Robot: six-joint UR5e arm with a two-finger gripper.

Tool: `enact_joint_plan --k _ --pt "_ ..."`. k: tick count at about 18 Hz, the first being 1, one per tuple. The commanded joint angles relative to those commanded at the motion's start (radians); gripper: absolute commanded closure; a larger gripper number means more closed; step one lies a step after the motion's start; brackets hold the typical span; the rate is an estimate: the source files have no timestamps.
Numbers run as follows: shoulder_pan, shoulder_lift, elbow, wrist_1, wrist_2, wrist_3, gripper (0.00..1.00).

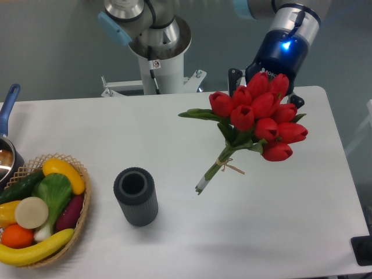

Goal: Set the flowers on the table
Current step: 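Carry the red tulip bouquet in the gripper away from the vase, then swing the gripper to hang the tulips blooms-down over the table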

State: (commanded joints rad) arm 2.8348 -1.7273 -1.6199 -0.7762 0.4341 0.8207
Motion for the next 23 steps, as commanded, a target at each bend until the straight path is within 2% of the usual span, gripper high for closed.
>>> enact_joint_plan --k 2,11,18,23 --pt "0.005 0.003 -0.021 0.002 0.002 0.003 0.66" --pt "0.055 0.018 -0.014 -0.003 0.02 0.026 0.66" --pt "0.052 0.034 -0.04 -0.005 0.225 0.089 0.66" --pt "0.043 0.046 -0.1 -0.008 0.405 0.224 0.66"
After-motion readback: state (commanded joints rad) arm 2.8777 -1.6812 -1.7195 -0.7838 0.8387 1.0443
